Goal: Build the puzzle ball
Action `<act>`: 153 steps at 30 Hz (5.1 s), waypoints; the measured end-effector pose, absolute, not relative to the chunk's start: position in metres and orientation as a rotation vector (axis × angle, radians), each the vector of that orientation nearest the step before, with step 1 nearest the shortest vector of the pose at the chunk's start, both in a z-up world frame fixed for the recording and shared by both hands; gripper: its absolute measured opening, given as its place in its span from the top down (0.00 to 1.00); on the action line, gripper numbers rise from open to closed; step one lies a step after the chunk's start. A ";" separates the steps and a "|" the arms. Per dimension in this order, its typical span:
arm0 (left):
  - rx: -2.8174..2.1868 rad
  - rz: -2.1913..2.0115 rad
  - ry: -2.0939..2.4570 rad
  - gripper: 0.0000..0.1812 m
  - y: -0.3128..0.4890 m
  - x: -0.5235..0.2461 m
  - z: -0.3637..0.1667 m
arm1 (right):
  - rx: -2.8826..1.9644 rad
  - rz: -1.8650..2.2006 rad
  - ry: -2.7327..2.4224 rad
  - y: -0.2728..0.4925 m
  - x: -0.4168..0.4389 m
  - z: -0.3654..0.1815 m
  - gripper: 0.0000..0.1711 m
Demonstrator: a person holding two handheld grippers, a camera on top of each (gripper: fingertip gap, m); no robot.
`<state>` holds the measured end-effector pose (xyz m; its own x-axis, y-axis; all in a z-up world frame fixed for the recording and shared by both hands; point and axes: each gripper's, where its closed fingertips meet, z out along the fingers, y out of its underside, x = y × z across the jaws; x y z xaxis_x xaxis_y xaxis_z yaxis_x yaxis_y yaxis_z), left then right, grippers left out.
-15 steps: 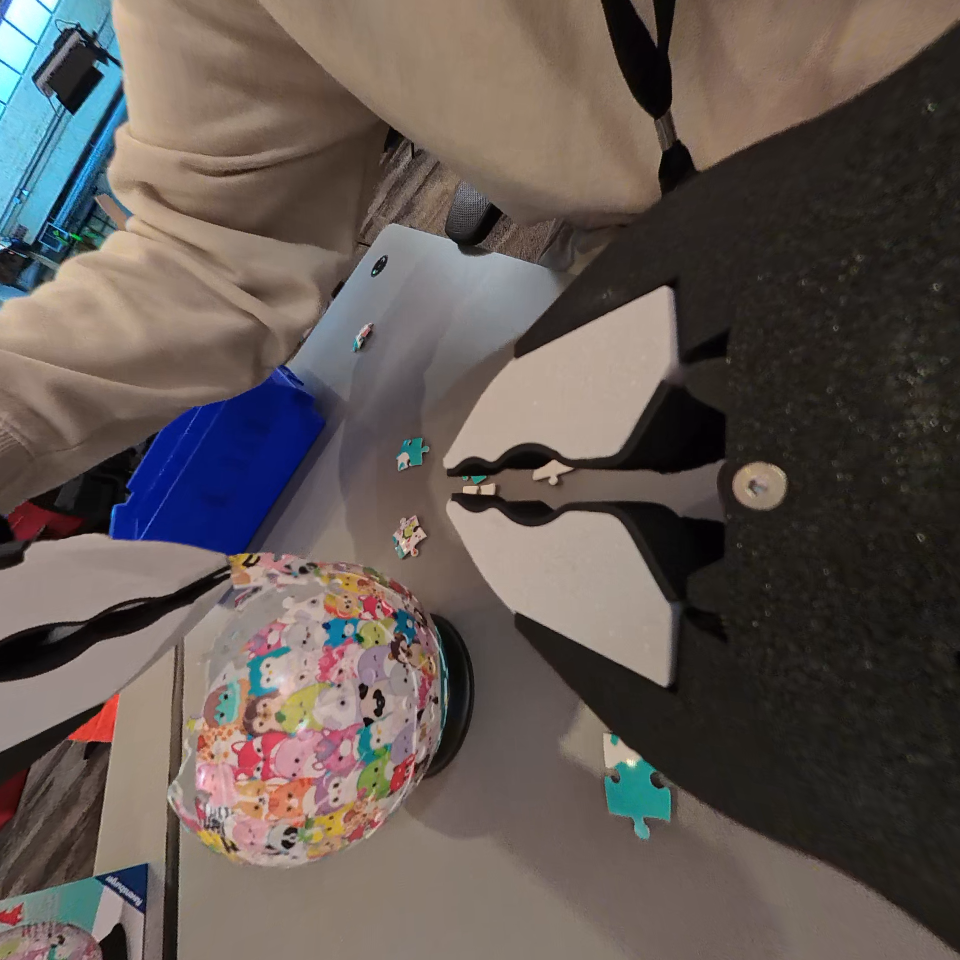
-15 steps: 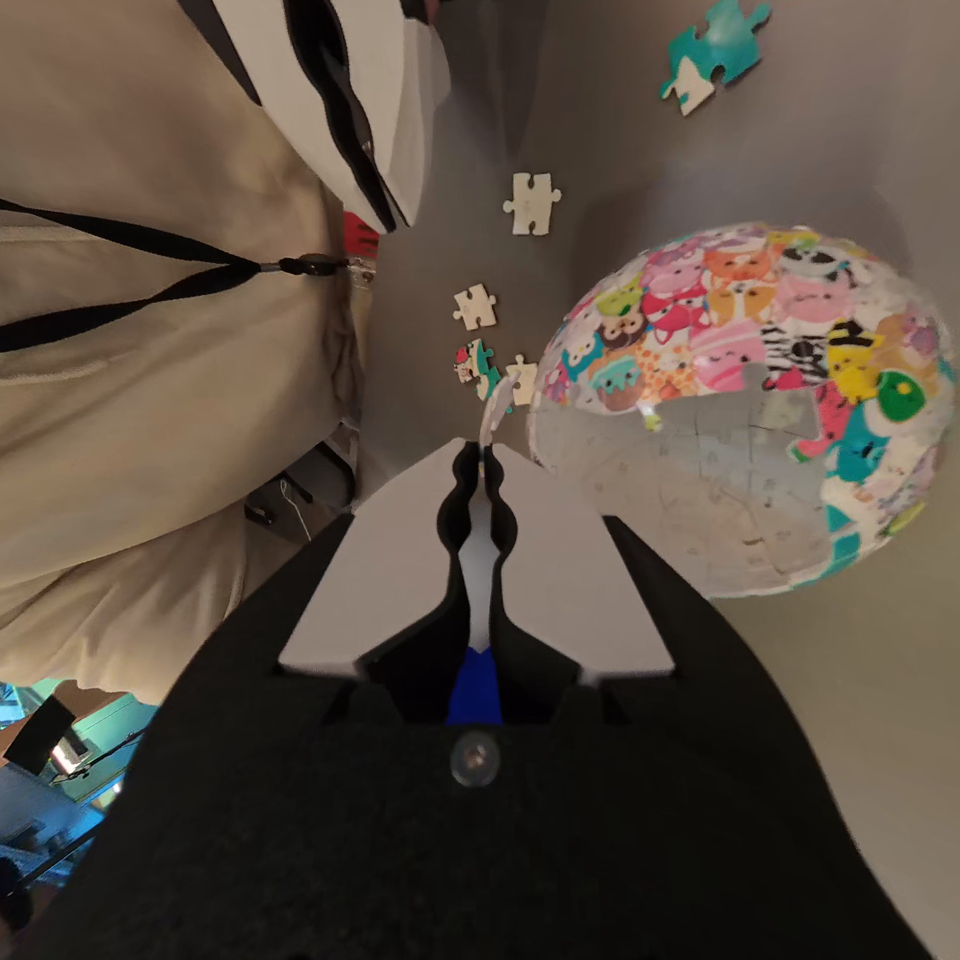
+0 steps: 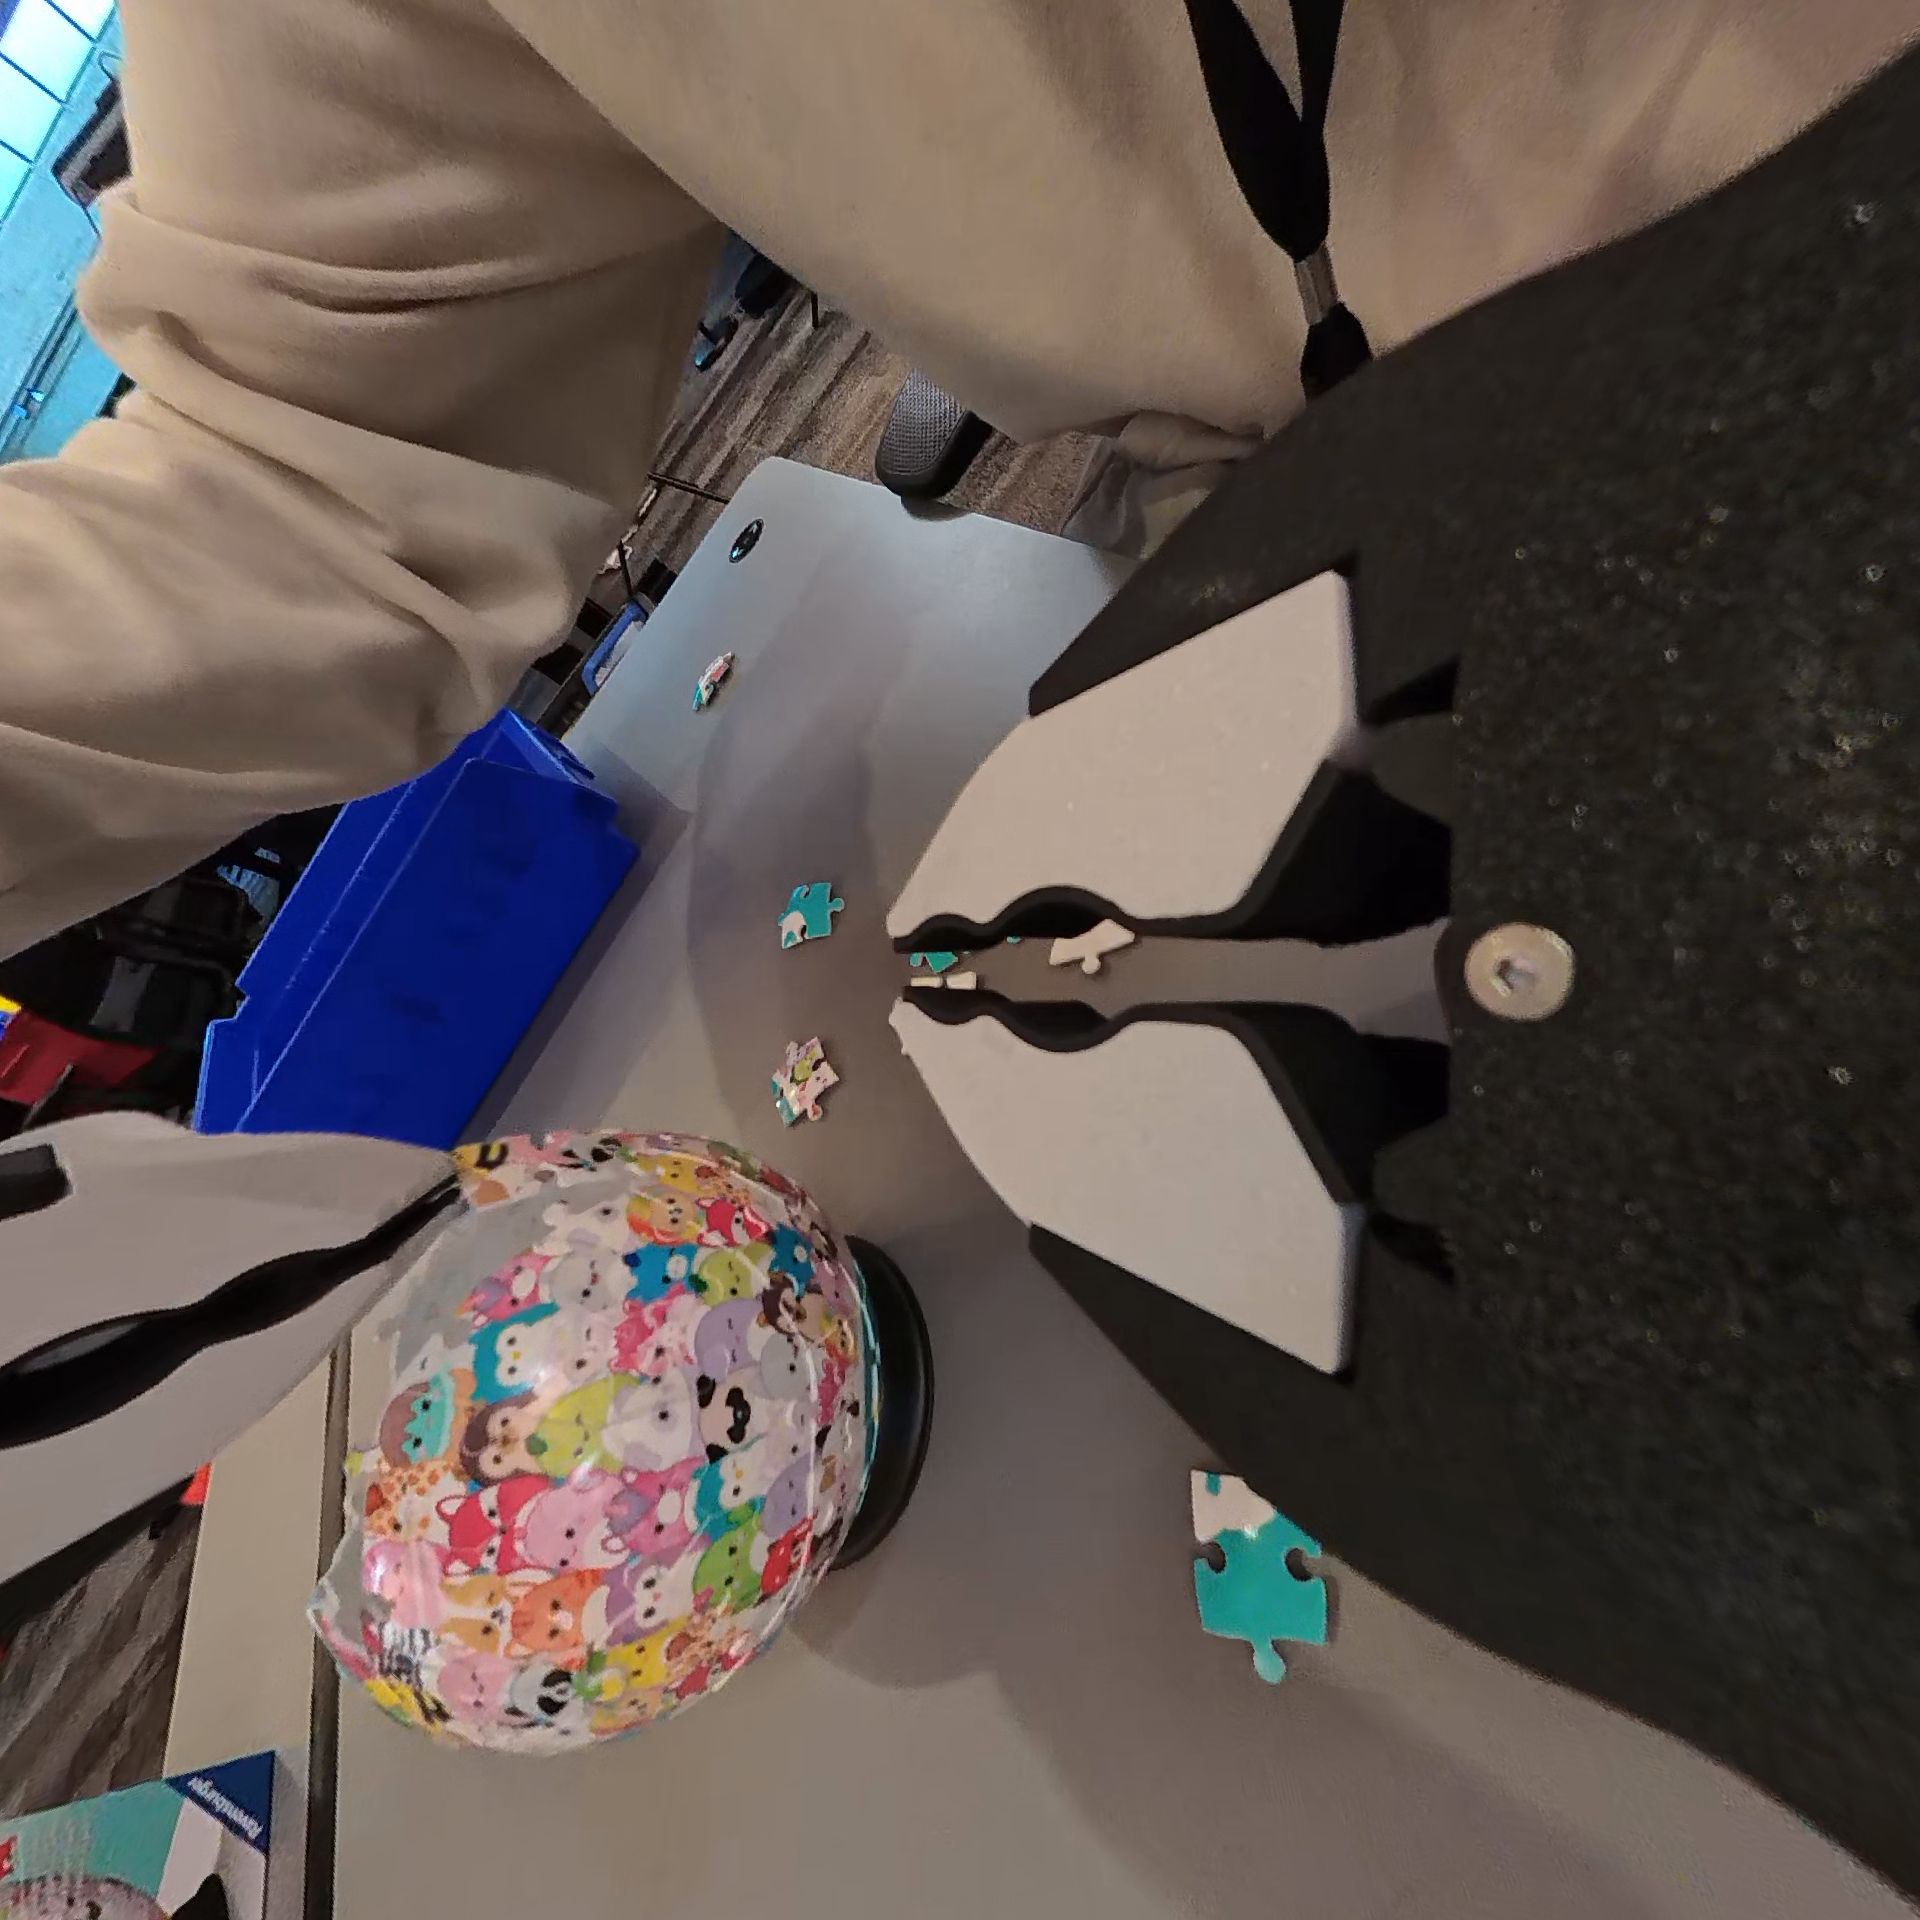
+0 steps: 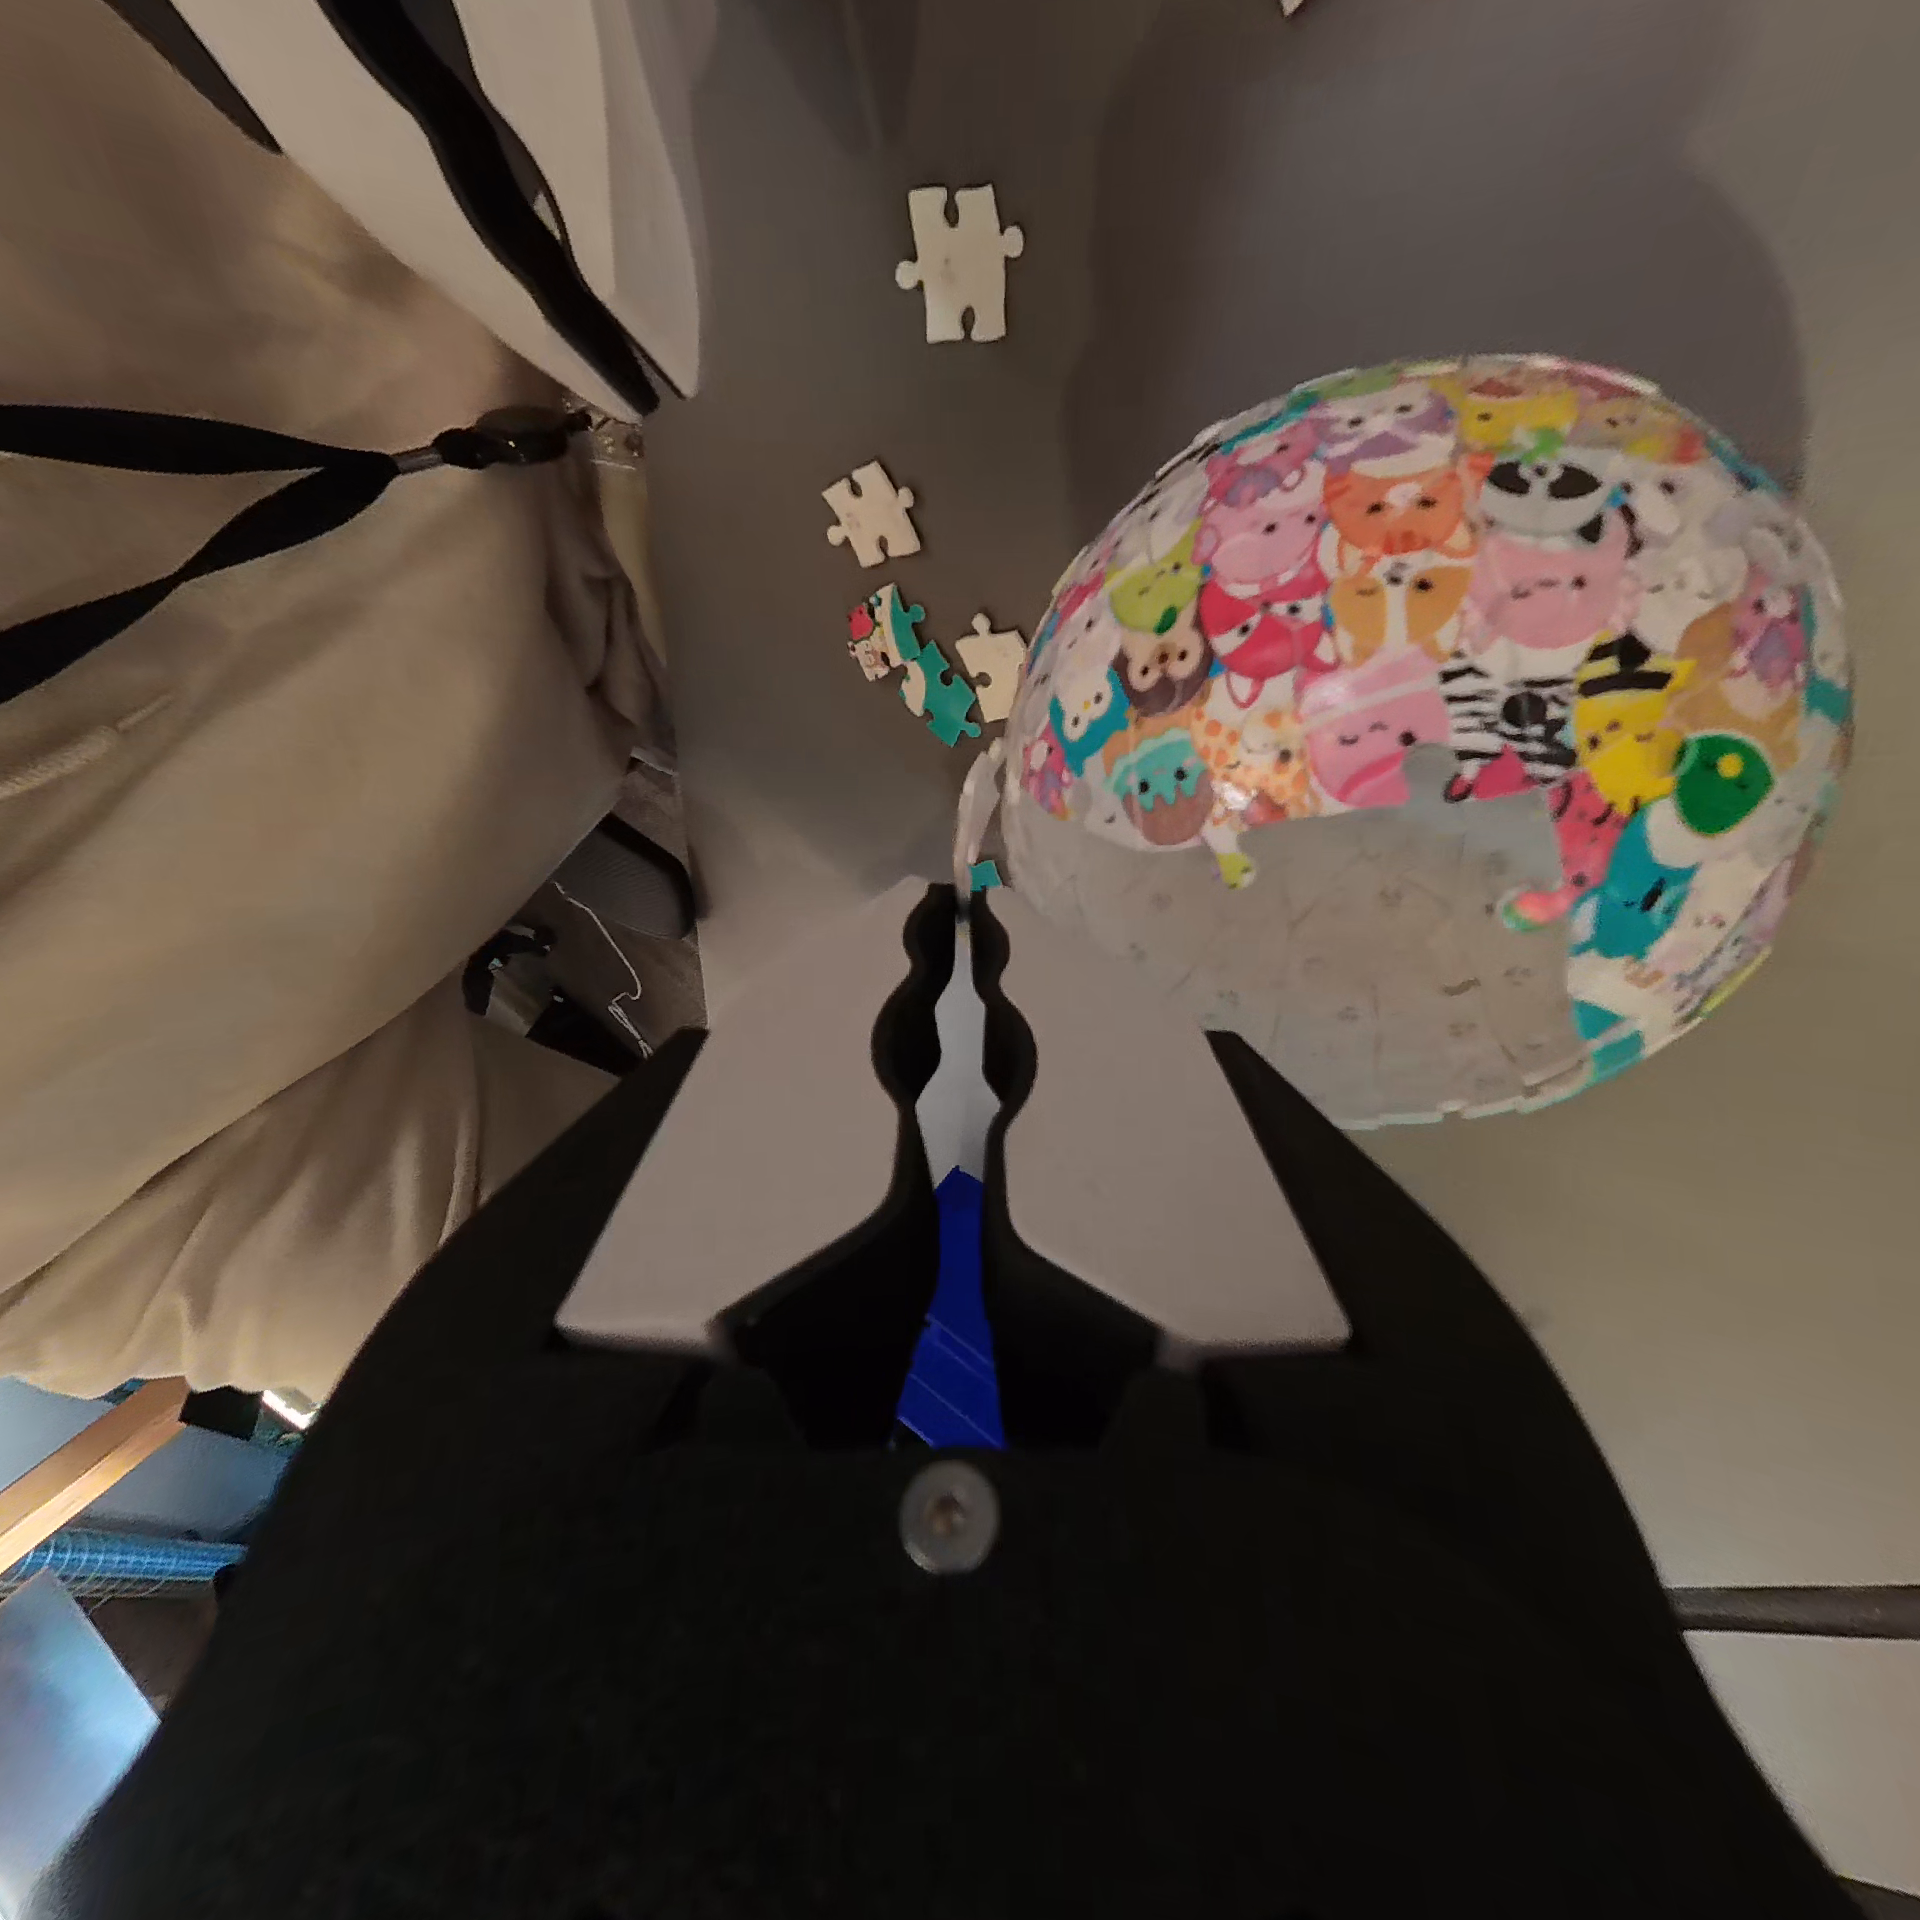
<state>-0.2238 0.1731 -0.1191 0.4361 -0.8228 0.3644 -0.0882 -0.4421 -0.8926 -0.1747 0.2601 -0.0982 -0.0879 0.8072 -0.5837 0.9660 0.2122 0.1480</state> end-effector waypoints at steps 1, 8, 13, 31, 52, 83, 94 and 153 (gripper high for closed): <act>-1.830 -1.064 0.784 0.97 0.173 -0.223 -0.120 | 1.636 -0.364 1.941 0.261 -0.174 -0.099 0.98; -1.823 -1.026 0.812 0.95 0.173 -0.218 -0.122 | 1.645 -0.389 1.984 0.262 -0.176 -0.101 0.98; -1.827 -1.028 0.816 0.95 0.175 -0.214 -0.123 | 1.652 -0.351 1.998 0.265 -0.178 -0.103 0.98; -1.819 -0.762 0.780 1.00 0.242 -0.170 -0.119 | 1.680 -0.382 2.047 0.269 -0.180 -0.105 0.97; -1.825 -0.826 0.739 1.00 0.249 -0.174 -0.119 | 1.662 -0.398 2.069 0.270 -0.182 -0.105 0.97; -1.832 -0.828 0.688 1.00 0.250 -0.174 -0.118 | 2.012 -1.134 2.245 0.267 -0.174 -0.110 0.89; -1.826 -0.810 0.695 1.00 0.251 -0.172 -0.116 | 2.059 -1.165 2.222 0.270 -0.171 -0.113 0.89; -1.813 -0.840 0.786 1.00 0.236 -0.175 -0.127 | 2.026 -1.147 2.327 0.265 -0.193 -0.113 0.94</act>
<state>-0.1748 0.2364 -0.1272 0.5564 -0.8056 0.2037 -0.1491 -0.3380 -0.9293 -0.1930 0.2652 -0.1131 -0.2352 0.9176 -0.3203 0.8130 0.0052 -0.5823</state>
